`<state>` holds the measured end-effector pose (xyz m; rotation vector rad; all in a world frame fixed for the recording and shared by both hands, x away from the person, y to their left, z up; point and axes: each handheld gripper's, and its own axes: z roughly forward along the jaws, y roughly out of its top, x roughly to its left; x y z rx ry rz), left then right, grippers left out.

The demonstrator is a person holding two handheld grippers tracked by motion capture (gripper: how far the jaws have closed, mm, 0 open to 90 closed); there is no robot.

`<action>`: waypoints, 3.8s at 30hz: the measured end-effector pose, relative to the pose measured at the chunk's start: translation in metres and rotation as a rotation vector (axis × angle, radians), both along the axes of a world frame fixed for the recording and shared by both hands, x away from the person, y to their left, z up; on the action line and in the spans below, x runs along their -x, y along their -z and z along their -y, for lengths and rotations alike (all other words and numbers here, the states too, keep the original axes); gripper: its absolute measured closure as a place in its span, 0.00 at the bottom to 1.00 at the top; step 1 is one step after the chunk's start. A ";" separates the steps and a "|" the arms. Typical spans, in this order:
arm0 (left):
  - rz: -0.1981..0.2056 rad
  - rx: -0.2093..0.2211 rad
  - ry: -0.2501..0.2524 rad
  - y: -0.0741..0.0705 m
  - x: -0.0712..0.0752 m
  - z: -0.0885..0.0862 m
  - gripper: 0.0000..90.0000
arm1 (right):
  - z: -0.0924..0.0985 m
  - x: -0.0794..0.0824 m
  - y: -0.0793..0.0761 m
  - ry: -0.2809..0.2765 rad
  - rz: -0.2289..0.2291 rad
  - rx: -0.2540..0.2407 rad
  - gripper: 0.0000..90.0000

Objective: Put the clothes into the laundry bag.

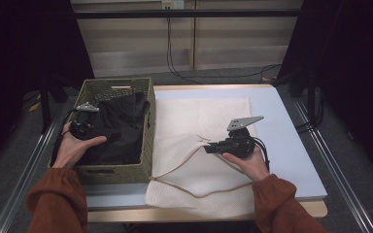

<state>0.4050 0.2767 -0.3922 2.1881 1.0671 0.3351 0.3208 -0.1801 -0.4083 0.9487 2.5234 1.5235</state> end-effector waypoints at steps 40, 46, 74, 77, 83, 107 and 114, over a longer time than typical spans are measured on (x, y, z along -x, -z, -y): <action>-0.164 -0.147 0.100 0.052 -0.026 0.017 0.00 | -0.003 0.003 0.003 -0.002 0.013 0.038 0.95; -0.216 -0.110 0.122 0.054 -0.027 0.018 0.00 | -0.004 0.003 0.004 0.001 0.010 0.043 0.95; -0.187 -0.126 0.049 0.023 -0.029 0.019 0.70 | -0.004 0.003 0.001 0.016 0.021 0.043 0.97; -0.163 -0.117 0.034 0.017 -0.027 0.017 0.70 | -0.003 0.002 0.001 0.021 0.020 0.039 0.98; -0.109 -0.069 -0.003 0.006 -0.024 0.015 0.70 | -0.003 0.002 0.001 0.020 0.018 0.033 0.98; 0.093 0.165 -0.157 -0.019 -0.003 -0.018 0.70 | -0.001 0.002 0.002 0.027 0.016 0.023 0.98; 0.143 0.209 -0.161 -0.030 0.003 -0.027 0.70 | -0.001 0.003 0.001 0.023 0.015 0.025 0.98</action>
